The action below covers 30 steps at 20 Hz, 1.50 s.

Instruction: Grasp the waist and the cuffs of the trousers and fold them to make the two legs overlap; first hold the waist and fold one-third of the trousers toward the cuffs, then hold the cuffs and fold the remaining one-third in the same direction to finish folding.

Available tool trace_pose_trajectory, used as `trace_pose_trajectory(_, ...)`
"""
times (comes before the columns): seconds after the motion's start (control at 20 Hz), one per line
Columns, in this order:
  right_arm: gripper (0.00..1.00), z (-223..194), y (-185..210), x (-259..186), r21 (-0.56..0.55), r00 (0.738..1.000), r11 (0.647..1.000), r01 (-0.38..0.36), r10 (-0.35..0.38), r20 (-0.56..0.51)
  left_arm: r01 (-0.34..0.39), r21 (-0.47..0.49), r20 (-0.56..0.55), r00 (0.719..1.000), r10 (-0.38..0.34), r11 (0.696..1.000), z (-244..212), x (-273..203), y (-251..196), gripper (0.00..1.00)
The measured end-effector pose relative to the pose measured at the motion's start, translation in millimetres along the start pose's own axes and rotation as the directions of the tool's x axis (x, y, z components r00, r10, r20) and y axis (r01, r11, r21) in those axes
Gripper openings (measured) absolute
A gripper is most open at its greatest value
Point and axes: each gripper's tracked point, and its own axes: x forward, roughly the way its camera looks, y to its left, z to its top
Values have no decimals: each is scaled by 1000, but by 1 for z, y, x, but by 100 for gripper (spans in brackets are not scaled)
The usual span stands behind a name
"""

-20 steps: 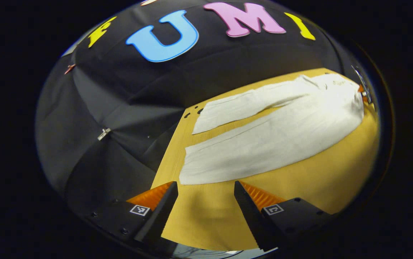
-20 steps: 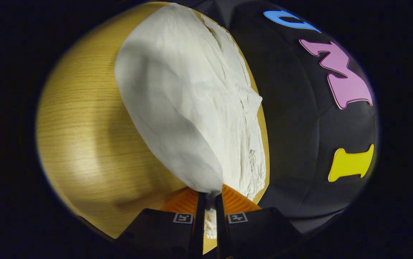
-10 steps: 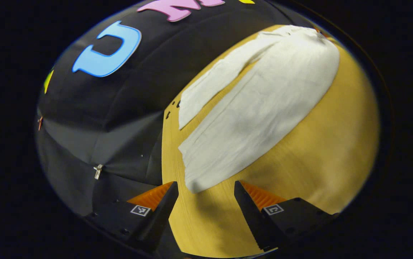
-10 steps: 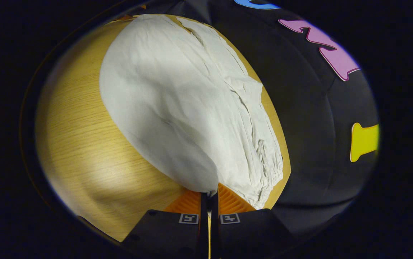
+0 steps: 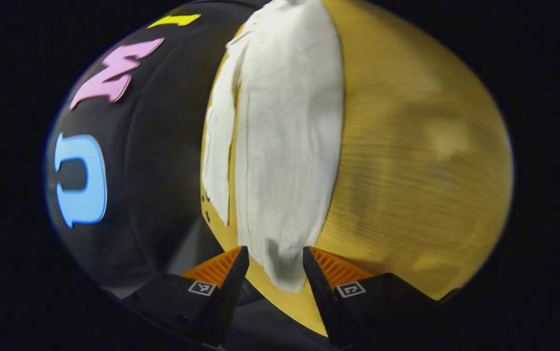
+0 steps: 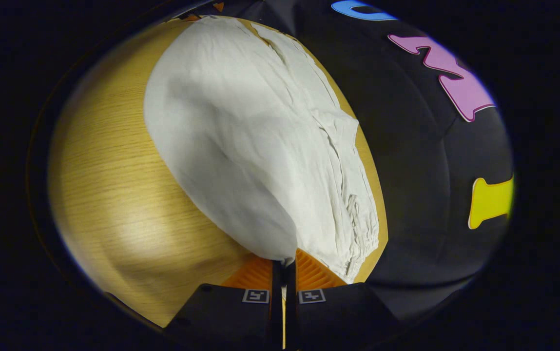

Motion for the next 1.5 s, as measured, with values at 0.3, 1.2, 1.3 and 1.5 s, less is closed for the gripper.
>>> trace_pose_trajectory(0.3,7,0,0,1,-18,1000,1000,10,-10,18,231,-29,-24,972,-232,972,-2,4,-14,41)
trace_pose_trajectory(1.2,7,17,-86,0,150,966,955,256,-257,-12,-215,-186,-103,975,199,959,0,5,69,6)
trace_pose_trajectory(1.3,7,23,-105,1,169,954,940,298,-299,-17,-266,-195,-106,963,250,944,-2,3,93,5)
trace_pose_trajectory(1.5,7,36,-139,1,239,922,892,383,-387,-32,-336,-252,-140,940,310,907,-16,12,146,5)
